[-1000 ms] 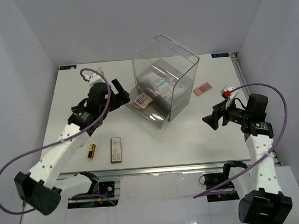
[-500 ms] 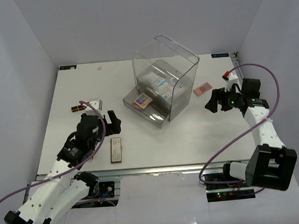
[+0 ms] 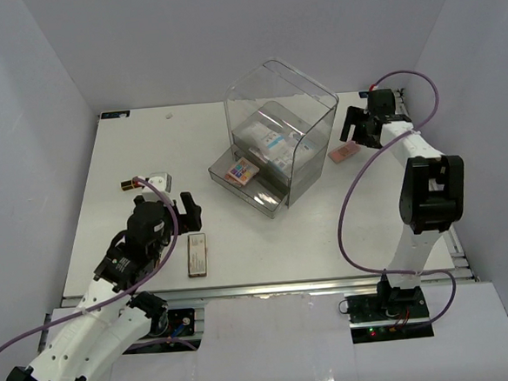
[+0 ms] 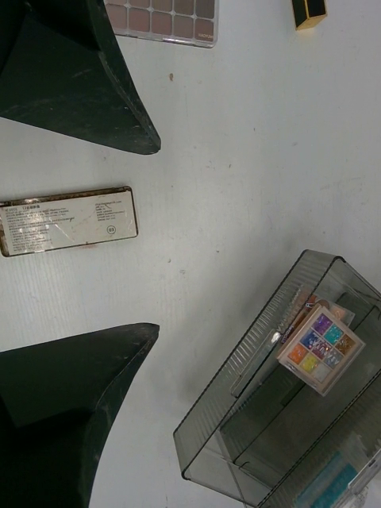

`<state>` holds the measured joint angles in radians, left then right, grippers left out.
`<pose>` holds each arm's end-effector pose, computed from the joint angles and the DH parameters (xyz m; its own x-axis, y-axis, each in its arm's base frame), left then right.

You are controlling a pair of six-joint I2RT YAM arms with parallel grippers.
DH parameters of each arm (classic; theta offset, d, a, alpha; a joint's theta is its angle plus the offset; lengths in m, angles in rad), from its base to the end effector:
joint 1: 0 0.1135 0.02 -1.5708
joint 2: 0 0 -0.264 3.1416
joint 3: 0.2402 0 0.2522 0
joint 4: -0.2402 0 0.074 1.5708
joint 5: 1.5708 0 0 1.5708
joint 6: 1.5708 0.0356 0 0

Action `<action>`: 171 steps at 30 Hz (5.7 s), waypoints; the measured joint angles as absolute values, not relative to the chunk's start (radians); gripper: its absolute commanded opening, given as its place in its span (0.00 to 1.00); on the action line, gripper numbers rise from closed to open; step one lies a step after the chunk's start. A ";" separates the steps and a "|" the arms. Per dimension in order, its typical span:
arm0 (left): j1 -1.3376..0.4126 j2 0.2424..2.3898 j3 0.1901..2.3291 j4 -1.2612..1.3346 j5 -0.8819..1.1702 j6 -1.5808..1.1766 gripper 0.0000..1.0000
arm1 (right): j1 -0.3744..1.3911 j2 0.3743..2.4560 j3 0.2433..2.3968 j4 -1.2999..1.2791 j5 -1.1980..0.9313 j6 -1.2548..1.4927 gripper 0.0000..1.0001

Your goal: Organize the makeup

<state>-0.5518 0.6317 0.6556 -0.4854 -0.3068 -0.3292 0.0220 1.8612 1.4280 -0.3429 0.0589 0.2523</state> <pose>0.1309 -0.0679 0.2872 -0.4459 -0.0874 -0.8908 0.1324 0.9778 -0.1622 0.4212 0.0072 0.2413 -0.6732 0.2345 -0.7014 0.1942 0.9712 0.1382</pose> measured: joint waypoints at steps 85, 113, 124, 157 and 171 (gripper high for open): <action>-0.490 0.589 0.649 -0.481 -0.307 -0.329 0.98 | 0.015 1.191 0.889 -0.346 -0.244 -0.176 0.17; -0.486 0.576 0.648 -0.474 -0.327 -0.331 0.98 | 0.889 1.466 1.369 -0.567 -0.373 -0.685 0.15; -0.486 0.574 0.648 -0.474 -0.332 -0.331 0.98 | 0.878 1.719 1.485 -0.450 -0.057 -0.604 0.26; -0.486 0.637 0.636 -0.460 -0.244 -0.371 0.98 | 0.785 1.454 1.352 -0.471 -0.311 -0.598 0.93; -0.485 1.037 0.638 -0.606 -0.090 -0.597 0.98 | 0.270 0.917 0.821 -0.360 -0.827 -0.570 0.90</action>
<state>-0.4854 1.0375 0.6384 -0.6060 -0.0904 -0.5970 0.2705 0.9169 0.8213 -0.3597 -0.8265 -0.5699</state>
